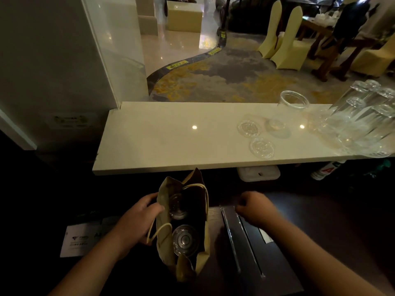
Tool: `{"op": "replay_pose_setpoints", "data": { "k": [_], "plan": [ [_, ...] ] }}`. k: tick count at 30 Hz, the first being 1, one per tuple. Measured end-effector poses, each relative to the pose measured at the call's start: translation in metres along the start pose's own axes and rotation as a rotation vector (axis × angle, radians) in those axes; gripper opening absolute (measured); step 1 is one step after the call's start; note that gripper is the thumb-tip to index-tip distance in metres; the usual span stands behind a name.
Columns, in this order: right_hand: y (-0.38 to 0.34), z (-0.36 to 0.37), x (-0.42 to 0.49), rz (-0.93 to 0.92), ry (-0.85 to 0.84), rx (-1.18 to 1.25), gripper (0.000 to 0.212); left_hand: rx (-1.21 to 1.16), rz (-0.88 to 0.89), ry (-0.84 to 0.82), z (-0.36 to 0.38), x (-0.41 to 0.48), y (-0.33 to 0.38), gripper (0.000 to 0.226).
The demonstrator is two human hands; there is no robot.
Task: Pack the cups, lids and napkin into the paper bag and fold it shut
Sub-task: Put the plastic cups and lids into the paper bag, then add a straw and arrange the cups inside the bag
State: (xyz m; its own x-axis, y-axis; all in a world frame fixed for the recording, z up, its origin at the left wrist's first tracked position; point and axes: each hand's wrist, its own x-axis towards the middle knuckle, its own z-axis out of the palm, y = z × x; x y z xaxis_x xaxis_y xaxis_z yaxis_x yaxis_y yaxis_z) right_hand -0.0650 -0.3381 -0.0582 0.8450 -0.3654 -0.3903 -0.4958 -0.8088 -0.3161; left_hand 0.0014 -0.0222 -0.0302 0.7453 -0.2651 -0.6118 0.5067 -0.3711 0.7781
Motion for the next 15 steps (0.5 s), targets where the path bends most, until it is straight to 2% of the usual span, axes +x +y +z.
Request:
{"op": "replay_pose_setpoints", "data": {
  "k": [4, 6, 7, 9, 11, 15],
  "plan": [
    [0.023, 0.057, 0.007, 0.094, -0.17, -0.055, 0.01, -0.025, 0.001, -0.008, 0.003, 0.0, -0.002, 0.037],
    [0.031, 0.08, 0.008, 0.142, -0.218, -0.062, 0.022, -0.025, 0.017, -0.01, 0.003, 0.0, -0.003, 0.032],
    [0.034, 0.089, 0.008, 0.161, -0.227, -0.062, 0.027, -0.022, 0.027, -0.013, 0.003, 0.001, -0.003, 0.031],
    [0.035, 0.103, 0.007, 0.183, -0.236, -0.054, 0.024, -0.019, 0.048, -0.013, 0.003, 0.0, -0.003, 0.03],
    [0.034, 0.112, 0.007, 0.185, -0.242, -0.055, 0.024, -0.009, 0.051, -0.012, 0.004, 0.0, -0.003, 0.02],
    [0.033, 0.122, 0.013, 0.201, -0.224, -0.074, 0.028, -0.005, 0.035, -0.012, 0.001, 0.001, -0.006, 0.022]
  ]
}}
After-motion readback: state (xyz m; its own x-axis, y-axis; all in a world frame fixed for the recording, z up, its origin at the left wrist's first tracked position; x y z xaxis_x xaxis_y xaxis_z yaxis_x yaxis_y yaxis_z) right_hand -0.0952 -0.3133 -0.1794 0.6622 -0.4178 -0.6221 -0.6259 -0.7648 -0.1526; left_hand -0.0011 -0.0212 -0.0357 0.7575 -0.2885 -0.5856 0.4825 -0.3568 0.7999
